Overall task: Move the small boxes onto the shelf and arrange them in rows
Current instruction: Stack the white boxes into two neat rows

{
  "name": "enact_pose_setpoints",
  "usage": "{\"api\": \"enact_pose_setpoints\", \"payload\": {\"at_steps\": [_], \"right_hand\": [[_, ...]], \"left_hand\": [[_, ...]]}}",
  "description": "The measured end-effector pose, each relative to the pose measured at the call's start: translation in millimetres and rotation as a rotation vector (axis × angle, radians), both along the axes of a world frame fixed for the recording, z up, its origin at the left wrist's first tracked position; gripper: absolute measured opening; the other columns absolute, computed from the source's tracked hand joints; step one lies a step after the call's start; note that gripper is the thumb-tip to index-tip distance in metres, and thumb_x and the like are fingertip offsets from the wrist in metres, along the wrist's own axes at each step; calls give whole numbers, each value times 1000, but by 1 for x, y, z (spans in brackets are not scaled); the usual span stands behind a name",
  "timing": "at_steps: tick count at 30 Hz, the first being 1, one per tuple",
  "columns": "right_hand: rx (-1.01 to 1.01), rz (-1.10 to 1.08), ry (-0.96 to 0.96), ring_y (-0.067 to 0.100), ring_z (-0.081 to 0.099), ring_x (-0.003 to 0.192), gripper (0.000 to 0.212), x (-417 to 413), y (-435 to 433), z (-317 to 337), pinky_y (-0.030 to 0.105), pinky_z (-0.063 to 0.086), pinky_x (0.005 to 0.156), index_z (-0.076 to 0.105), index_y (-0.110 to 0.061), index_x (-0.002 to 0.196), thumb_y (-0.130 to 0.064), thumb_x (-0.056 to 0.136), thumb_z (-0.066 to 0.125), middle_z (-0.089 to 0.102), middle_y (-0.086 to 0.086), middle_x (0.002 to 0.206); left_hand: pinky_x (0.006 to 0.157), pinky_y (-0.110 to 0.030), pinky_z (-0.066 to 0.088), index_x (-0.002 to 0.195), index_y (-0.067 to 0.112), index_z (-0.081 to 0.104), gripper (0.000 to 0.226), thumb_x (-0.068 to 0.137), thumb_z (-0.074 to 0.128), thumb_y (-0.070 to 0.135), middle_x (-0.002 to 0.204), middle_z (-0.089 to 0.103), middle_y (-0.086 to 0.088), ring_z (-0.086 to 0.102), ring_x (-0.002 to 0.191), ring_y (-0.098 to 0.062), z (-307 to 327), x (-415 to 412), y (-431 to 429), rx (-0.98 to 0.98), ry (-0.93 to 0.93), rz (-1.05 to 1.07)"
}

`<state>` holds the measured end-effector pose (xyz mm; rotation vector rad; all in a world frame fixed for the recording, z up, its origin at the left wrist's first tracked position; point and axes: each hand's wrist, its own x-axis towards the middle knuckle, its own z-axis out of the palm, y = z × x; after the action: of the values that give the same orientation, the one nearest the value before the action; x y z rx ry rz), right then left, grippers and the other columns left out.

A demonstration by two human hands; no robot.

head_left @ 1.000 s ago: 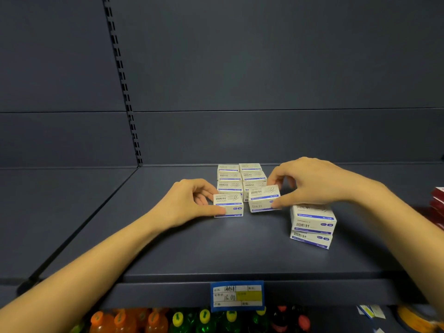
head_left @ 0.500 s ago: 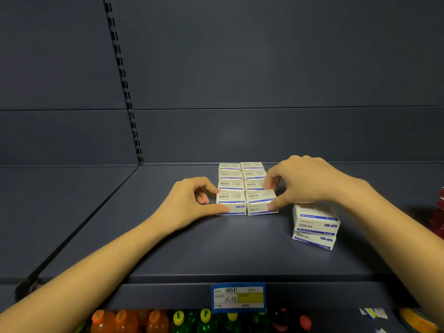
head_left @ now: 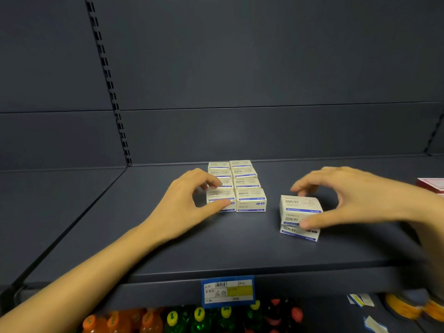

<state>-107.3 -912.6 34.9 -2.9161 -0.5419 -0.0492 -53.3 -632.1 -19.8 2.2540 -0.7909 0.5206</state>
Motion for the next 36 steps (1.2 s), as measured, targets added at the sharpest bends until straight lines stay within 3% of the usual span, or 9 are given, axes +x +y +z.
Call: {"api": "enact_pose_setpoints", "payload": {"at_steps": [6, 9, 13, 18, 25, 28, 31, 36], "right_hand": [[147, -29, -17, -2, 57, 99, 54, -7, -11, -7, 37, 48, 90, 58, -43, 96, -76, 53, 57, 63, -29, 98], [260, -75, -94, 0, 62, 93, 50, -11, -16, -6, 39, 49, 89, 61, -40, 93, -71, 53, 61, 67, -26, 94], [300, -155, -198, 0, 61, 90, 42, -13, -19, -8, 39, 49, 88, 61, -40, 92, -63, 58, 66, 67, -24, 91], [317, -199, -231, -1, 59, 91, 35, -17, -21, -11, 38, 49, 87, 61, -39, 94, -52, 64, 71, 66, -23, 92], [339, -166, -206, -1, 60, 91, 36, -17, -18, -15, 35, 49, 89, 62, -38, 95, -53, 63, 71, 66, -24, 93], [355, -123, -198, -2, 61, 89, 36, -14, -14, -17, 31, 50, 86, 62, -38, 95, -52, 63, 71, 67, -25, 93], [398, -41, -156, -1, 63, 85, 33, -10, -4, -20, 25, 51, 81, 64, -36, 94, -47, 65, 74, 68, -24, 92], [401, 60, -90, -1, 64, 86, 34, -1, 16, -27, 28, 54, 77, 63, -37, 97, -49, 66, 73, 66, -28, 93]], "left_hand": [[81, -1, 35, 105, 24, 61, 35, 75, 71, 37, 98, 53, 28, 47, 98, 8, 6, -12, -28, 57, 59, -150], [88, -1, 32, 115, 28, 57, 45, 75, 68, 45, 111, 57, 20, 45, 103, 9, 6, -14, -47, 152, 70, -220], [97, -18, 28, 126, 26, 52, 58, 75, 65, 52, 124, 57, 9, 44, 114, -4, 3, -12, -74, 300, 16, -242], [90, -22, 22, 120, 24, 56, 50, 79, 60, 53, 118, 60, 6, 42, 106, -5, 2, -8, -88, 438, 24, -296], [95, -25, 32, 109, 30, 59, 43, 73, 67, 51, 110, 60, 12, 46, 103, -3, 5, -14, -59, 338, 42, -279], [96, -17, 32, 109, 32, 60, 47, 68, 70, 53, 109, 59, 19, 46, 105, 4, 6, -17, -32, 288, 32, -198], [91, -10, 33, 105, 36, 60, 48, 62, 72, 54, 100, 55, 31, 45, 103, 9, 5, -20, -7, 246, 67, -110], [80, -3, 37, 87, 44, 54, 44, 50, 73, 57, 86, 58, 30, 48, 98, 10, 2, -25, 18, 116, 156, -1]]}}
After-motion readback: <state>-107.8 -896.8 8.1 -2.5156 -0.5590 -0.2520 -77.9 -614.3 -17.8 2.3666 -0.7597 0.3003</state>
